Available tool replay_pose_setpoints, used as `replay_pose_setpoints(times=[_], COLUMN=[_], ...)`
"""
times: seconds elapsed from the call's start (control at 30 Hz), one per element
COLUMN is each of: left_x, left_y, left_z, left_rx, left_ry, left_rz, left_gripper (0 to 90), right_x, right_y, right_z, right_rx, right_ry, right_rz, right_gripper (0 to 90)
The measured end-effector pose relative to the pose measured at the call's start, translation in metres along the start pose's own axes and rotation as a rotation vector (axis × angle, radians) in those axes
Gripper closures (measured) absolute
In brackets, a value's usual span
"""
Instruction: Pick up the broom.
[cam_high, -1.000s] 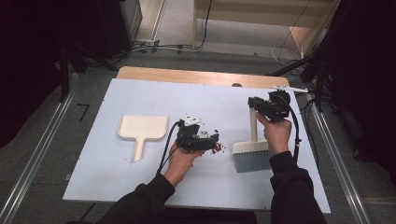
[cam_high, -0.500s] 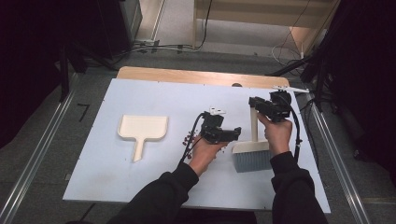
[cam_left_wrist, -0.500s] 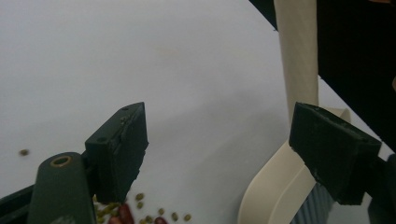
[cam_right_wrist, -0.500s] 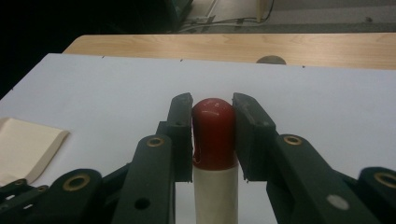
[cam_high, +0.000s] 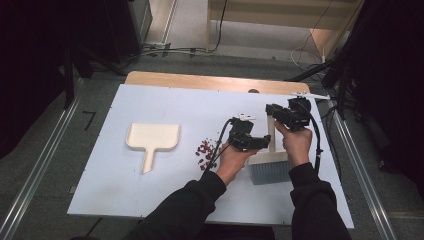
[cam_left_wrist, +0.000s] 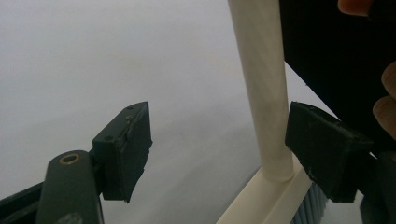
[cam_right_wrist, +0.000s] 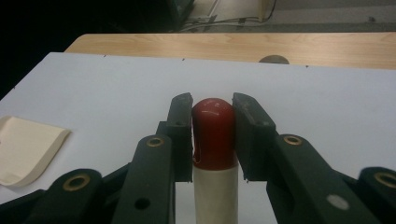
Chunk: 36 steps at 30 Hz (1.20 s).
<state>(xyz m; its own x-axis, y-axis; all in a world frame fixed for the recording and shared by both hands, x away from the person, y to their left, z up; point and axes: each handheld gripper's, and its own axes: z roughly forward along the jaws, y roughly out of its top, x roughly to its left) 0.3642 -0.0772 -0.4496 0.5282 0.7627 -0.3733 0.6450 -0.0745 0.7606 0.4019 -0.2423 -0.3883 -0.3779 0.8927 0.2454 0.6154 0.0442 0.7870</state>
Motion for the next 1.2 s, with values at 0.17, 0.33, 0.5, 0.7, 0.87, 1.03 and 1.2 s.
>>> replay_pose_setpoints(times=[0.17, 0.33, 0.5, 0.7, 0.87, 1.03, 1.2], left_x=[-0.002, -0.004, -0.005, -0.007, -0.009, -0.01, -0.009], left_y=[0.002, 0.006, 0.009, 0.009, 0.007, 0.007, 0.008], left_z=[0.008, 0.015, 0.021, 0.027, 0.031, 0.031, 0.031], left_rx=[-0.002, -0.006, -0.005, 0.02, 0.037, 0.037, 0.041], left_ry=[-0.03, -0.056, -0.088, -0.13, -0.14, -0.153, -0.161], left_rz=[-0.01, -0.015, -0.034, -0.058, -0.051, -0.052, -0.065], left_gripper=[29.1, 38.6, 47.8, 58.0, 62.0, 67.0, 68.2], right_x=[0.001, 0.001, 0.0, -0.001, -0.001, -0.002, -0.002], right_y=[0.0, 0.0, 0.0, 0.0, 0.0, 0.0, -0.001], right_z=[0.0, 0.0, 0.0, -0.001, -0.002, -0.002, -0.003], right_rx=[-0.001, 0.0, -0.002, -0.005, -0.006, -0.008, -0.011], right_ry=[0.003, 0.006, 0.006, 0.009, 0.009, 0.01, 0.011], right_rz=[0.001, 0.002, 0.003, 0.006, 0.007, 0.012, 0.011], right_gripper=[67.3, 67.3, 67.3, 67.3, 67.3, 67.3, 67.2])
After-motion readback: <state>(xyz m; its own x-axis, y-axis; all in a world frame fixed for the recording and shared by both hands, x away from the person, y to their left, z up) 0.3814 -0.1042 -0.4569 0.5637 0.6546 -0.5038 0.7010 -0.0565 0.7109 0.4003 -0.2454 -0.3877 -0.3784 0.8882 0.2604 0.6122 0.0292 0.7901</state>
